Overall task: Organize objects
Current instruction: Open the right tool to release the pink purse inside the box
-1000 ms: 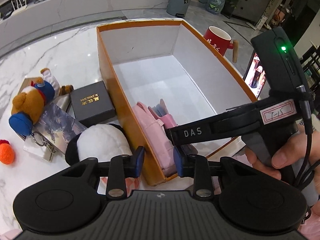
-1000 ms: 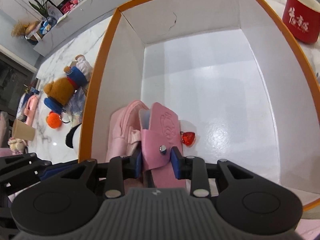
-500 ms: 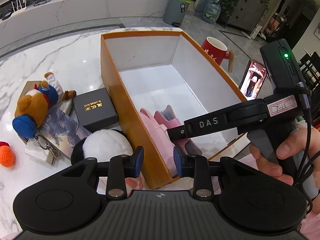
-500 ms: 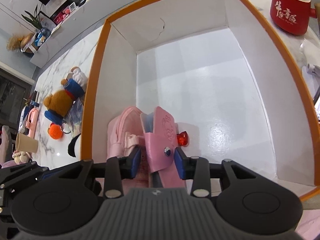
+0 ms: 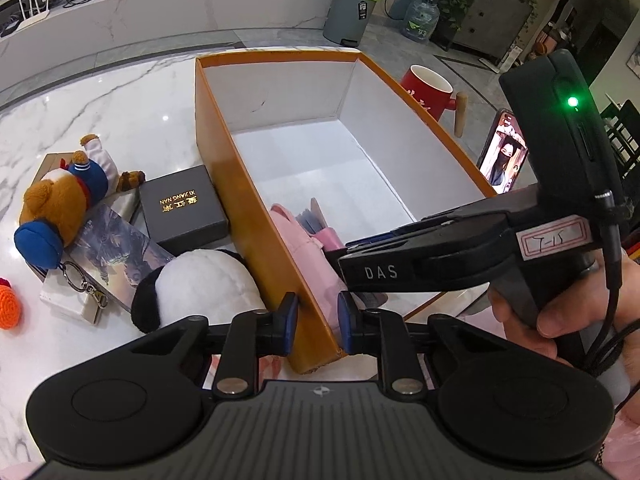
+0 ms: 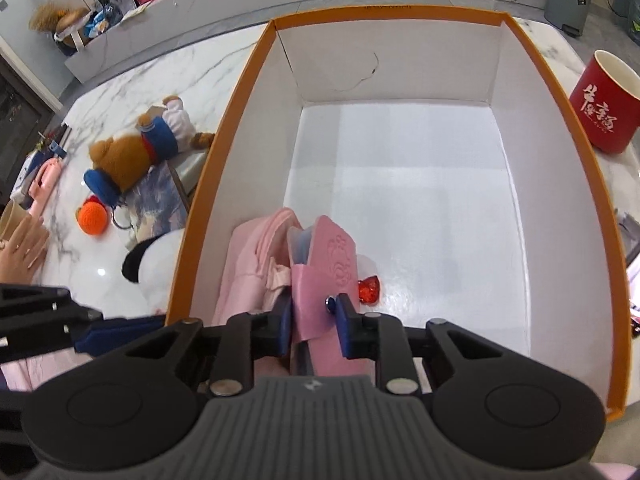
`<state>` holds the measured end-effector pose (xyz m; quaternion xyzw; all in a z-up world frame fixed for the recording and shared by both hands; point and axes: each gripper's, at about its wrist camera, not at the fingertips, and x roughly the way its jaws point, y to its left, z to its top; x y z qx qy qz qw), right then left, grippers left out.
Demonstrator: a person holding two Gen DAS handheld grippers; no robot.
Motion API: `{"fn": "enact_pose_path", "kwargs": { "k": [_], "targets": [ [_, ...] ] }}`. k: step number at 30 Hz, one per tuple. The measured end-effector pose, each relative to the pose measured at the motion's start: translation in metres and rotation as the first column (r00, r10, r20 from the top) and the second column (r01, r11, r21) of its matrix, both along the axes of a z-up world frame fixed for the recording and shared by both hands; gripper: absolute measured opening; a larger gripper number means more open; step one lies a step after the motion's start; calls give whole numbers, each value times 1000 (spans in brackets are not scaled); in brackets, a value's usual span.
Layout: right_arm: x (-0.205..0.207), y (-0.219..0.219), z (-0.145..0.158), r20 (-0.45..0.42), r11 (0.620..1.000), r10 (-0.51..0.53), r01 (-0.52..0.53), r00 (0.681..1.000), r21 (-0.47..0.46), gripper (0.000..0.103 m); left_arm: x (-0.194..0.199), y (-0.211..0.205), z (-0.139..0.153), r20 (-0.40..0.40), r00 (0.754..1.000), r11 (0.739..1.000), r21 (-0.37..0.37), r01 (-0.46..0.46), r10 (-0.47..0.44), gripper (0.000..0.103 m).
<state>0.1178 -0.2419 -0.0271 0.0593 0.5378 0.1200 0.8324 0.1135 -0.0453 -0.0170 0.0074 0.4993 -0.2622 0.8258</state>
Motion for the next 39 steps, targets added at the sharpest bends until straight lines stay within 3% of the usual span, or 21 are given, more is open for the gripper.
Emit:
{"fn": "enact_pose_path", "kwargs": {
  "k": [9,24,26,29,31,39],
  "targets": [
    [-4,-18,-1,-34,992,-80,84,996,99,30,-2,3,4,14,1000,1000,-9,0,0,24],
    [-12,-22,-8,-63,990,-78,85,995,117,28,-6,6,7,23,1000,1000,-8,-7,7,24],
    [-13,-16,-5,-47,996,-56,59,997,71,26,-7,7,8,27,1000,1000,-6,-9,9,24],
    [-19,6,3,12,996,24,-23,1000,-91,26,-8,8,9,30,999,1000,1,-11,11,18],
    [-20,20,1,14,982,71,-67,997,-176,26,-8,12,9,21,1000,1000,-18,-16,16,20],
    [-17,5,2,-26,998,2,-4,1000,-66,30,-17,22,22,72,997,999,-28,-25,27,24]
  ]
}}
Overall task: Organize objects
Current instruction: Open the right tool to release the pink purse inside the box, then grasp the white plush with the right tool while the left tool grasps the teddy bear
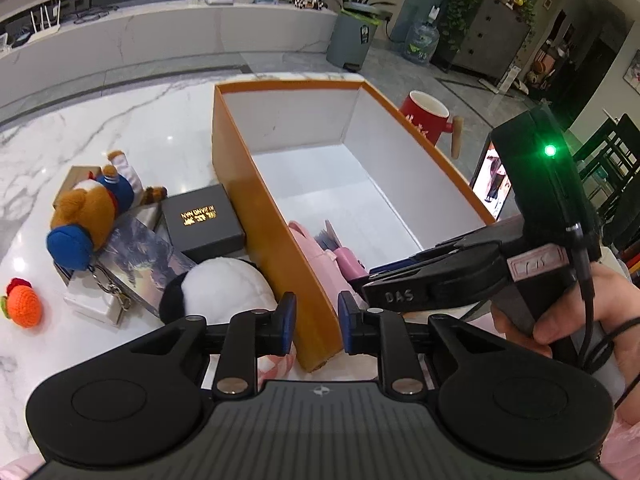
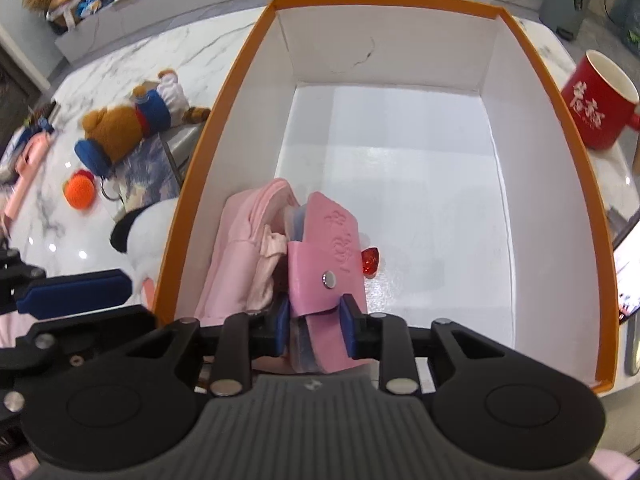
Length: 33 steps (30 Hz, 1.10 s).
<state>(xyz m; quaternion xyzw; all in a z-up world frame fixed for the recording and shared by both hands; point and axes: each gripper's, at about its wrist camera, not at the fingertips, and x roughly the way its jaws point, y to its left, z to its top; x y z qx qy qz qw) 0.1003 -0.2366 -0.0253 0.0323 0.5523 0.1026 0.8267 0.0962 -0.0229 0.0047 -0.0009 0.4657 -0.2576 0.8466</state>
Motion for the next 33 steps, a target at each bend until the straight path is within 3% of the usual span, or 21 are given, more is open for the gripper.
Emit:
{"fn": "enact_pose_path", "kwargs": {
  "k": [6,10,12,19,24,29,33],
  "targets": [
    [-4,-1,14,37,1000,-16,16,999,17,32,-7,14,10,45,998,999,9,-34,33,29],
    [-15,3,33,118,999,13,-17,993,31,33,-15,34,18,77,994,996,27,-82,80,49],
    [-24,9,46,181,997,52,-62,982,50,35,-19,43,20,97,990,992,59,-107,102,49],
    [-46,53,72,347,958,228,-272,910,85,69,-27,70,14,118,978,966,173,-191,172,49],
    [-41,106,64,282,928,367,-368,886,-51,68,-28,89,5,95,979,962,189,-195,180,45],
    [-26,138,35,188,900,427,-398,884,-177,65,-26,101,-7,85,980,951,238,-197,181,44],
    [-20,157,16,133,856,472,-417,871,-304,65,-22,106,-14,95,981,946,262,-189,169,44]
  ]
}}
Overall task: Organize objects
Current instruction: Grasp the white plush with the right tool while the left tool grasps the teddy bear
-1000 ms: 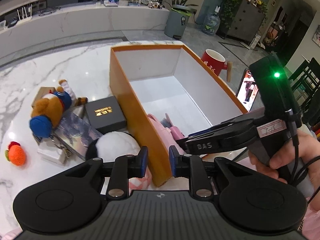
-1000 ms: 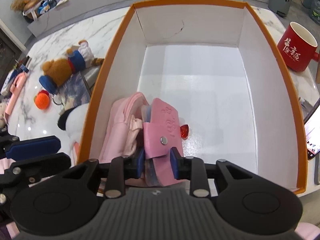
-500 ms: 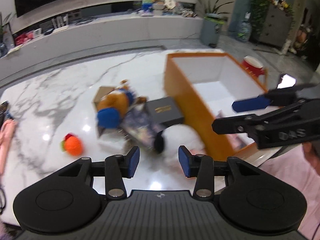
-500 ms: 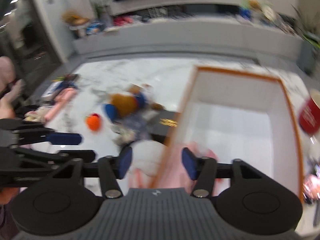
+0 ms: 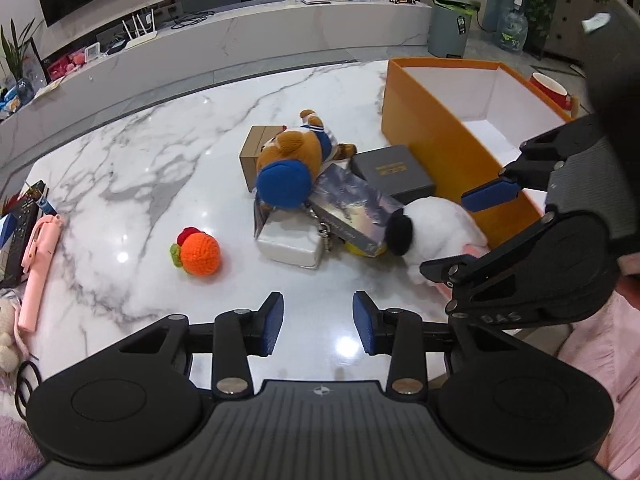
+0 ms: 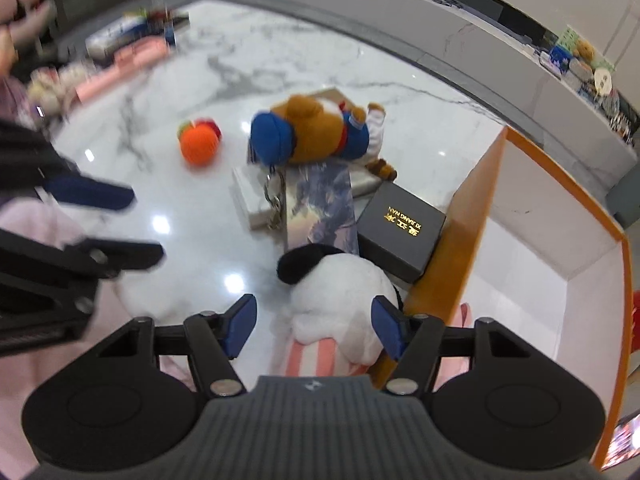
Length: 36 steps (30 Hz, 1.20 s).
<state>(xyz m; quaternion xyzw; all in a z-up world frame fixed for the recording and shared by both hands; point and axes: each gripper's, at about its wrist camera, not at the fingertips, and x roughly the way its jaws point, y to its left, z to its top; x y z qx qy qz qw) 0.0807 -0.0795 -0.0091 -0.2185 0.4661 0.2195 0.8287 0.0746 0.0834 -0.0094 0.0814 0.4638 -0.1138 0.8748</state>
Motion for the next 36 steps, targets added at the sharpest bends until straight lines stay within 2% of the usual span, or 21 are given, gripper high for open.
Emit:
{"fn": "enact_pose_path", "kwargs": {
  "k": [4,9,16,18,22,26,31,36],
  "targets": [
    [5,12,-16,6,993,29,-28,1000,-118,68,9,5,-6,-6,1000,1000,-14,16,-16,44],
    [14,27,-36,24,965,73,-64,997,-253,70,17,8,-8,-5,999,999,-18,35,-35,44],
    [21,39,-53,24,929,127,-110,992,-353,73,27,12,-9,-3,999,999,-12,46,-46,44],
    [22,40,-52,23,929,125,-109,992,-354,69,29,12,-8,6,999,999,-9,54,-54,44],
    [26,33,-41,14,947,108,-99,994,-304,58,33,11,-2,12,997,997,-12,72,-72,44],
    [23,24,-21,5,970,100,-96,995,-223,56,41,12,9,25,996,996,-23,87,-86,45],
    [19,4,14,-6,996,63,-63,998,-57,54,59,6,24,61,992,993,22,113,-114,48],
    [22,-21,50,13,992,35,-36,999,123,54,82,-3,30,59,986,988,40,152,-154,52]
  ]
}}
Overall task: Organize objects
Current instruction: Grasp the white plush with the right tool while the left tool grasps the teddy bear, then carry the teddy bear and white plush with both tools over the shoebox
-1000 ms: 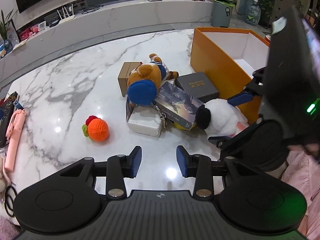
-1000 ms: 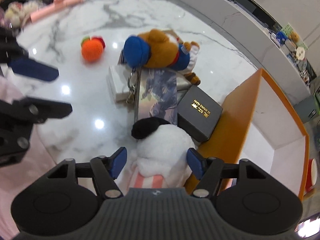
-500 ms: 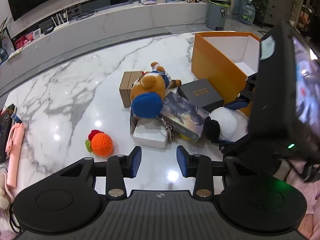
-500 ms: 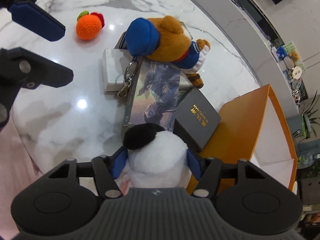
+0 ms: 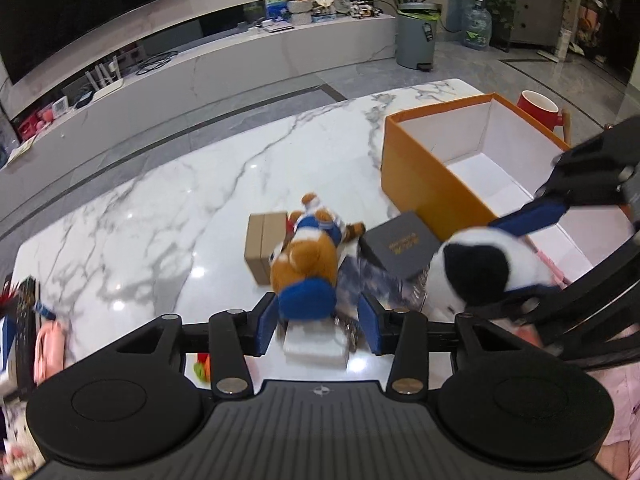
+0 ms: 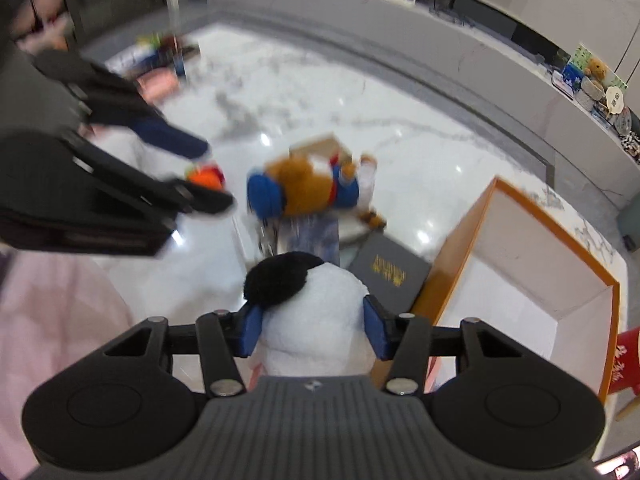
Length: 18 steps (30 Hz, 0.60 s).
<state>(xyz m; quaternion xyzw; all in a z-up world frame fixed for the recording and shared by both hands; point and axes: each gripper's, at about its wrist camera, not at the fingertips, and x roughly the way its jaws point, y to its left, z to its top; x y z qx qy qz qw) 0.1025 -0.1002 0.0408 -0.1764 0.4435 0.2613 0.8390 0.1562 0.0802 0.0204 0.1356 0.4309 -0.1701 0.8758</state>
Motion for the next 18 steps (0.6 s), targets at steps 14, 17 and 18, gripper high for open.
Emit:
{"fn": "enact_pose_path", "kwargs": {
  "k": [14,17,18],
  "targets": [
    [36,-94,46,93,963,-225,206,970,175,54,76,-33,-44,-108,992,982,164,89,-72,59],
    [41,-111,34,77,958,-256,242,964,156,54,84,-38,-51,-140,987,978,181,102,-77,59],
    [42,-115,30,70,957,-261,249,963,148,54,85,-40,-54,-144,987,974,199,106,-78,59]
  ]
}}
